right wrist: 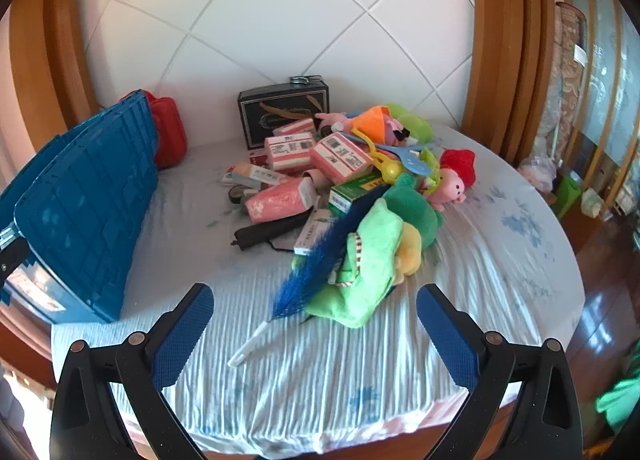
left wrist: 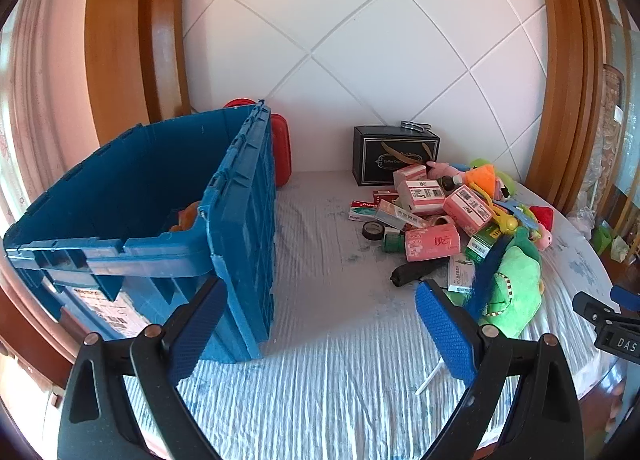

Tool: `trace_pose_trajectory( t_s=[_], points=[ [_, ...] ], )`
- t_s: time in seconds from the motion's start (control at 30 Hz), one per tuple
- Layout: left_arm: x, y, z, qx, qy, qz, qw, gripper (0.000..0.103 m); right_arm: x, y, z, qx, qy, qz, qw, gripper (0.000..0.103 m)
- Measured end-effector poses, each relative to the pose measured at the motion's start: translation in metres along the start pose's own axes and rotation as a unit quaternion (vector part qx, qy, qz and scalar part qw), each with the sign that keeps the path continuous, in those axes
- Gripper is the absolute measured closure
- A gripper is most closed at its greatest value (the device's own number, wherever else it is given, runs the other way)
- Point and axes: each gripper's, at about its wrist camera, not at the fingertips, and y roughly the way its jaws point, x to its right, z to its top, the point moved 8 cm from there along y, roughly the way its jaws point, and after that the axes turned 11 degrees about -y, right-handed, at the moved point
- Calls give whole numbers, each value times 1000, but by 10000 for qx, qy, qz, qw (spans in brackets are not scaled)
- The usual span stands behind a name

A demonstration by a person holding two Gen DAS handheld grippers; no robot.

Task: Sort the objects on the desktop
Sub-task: 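Move left gripper to the blue feather duster while right gripper reaches the green plush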

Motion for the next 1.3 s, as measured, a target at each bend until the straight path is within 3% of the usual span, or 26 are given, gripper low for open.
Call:
trace_pose_trajectory(
  t_s=[0.27,0.47,0.6,0.9,0.97,1.03,1.1,1.2,1.3],
  points=[
    [46,69,-11,-616,477,-681,9946,7,47,27,-11,-438,420,-579,9965,0],
    [99,122,-41,-1162,780,-1277,9819,9,78,42,-21,-487,869,-785,9919,0],
    [133,150,-62,-1484,913,-1526,9728,11,94,62,-32,-793,983,-805,9887,0],
    [209,213,-119,-2017,1281,-1314,9621,11,109,124,-31,-1116,744,-390,9902,0],
    [223,225,-130,-2116,1323,-1311,9595,15,109,139,-28,-1175,673,-384,9900,4],
    [233,237,-141,-2184,1406,-1243,9576,16,107,153,-28,-1269,630,-252,9896,14],
    [241,249,-151,-2262,1451,-1195,9558,19,104,165,-30,-1368,601,-129,9887,14],
    [244,265,-165,-2464,1396,-1136,9523,26,98,180,-36,-1479,624,101,9870,25],
    [241,277,-176,-2652,1331,-1187,9476,49,89,191,-41,-1566,640,319,9851,36]
  ],
)
